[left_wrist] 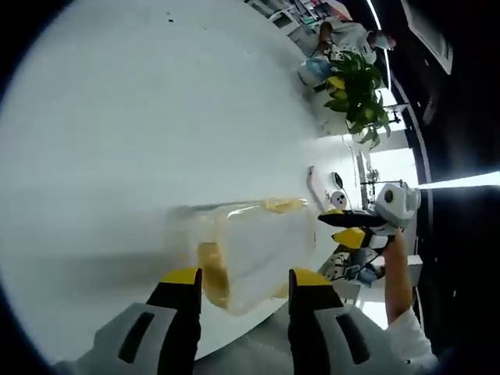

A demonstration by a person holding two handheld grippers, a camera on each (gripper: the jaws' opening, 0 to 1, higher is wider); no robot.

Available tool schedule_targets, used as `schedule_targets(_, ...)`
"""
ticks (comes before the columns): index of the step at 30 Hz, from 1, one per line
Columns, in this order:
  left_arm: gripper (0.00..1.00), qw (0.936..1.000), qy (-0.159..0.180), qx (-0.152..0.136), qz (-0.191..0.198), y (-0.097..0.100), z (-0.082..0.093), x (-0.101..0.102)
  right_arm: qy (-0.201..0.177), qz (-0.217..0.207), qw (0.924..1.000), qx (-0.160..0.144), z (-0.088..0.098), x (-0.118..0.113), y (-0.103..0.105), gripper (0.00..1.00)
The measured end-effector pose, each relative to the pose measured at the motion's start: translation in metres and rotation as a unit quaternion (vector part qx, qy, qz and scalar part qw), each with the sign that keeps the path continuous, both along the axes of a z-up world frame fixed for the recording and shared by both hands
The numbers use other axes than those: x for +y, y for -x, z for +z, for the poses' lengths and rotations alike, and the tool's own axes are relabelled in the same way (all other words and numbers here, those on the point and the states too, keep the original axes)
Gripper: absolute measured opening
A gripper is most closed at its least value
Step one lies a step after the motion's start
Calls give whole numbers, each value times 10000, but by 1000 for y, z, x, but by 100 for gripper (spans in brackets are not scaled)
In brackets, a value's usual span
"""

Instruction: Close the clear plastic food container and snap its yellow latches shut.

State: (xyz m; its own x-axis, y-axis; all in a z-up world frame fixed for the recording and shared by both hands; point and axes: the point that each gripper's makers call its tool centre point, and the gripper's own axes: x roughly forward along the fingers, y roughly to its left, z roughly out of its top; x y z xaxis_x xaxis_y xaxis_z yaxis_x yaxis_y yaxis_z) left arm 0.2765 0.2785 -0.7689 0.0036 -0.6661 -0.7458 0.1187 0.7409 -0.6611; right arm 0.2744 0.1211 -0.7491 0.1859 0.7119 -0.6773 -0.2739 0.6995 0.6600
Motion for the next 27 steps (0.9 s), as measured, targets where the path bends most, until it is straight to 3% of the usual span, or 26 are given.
schedule_targets(12,38,10000,-46,49,32,-1,-4,-6,90,30,9987,504,-17,9,15,30)
schedule_targets(18,33,9998,-167,70,-18,0,-7,-2,394,135,9978,522,-25,8,18,20)
schedule_targets(27,31,9994,-306,101,-103,0,-9,0,464,198,9969,602,-26,12,18,22)
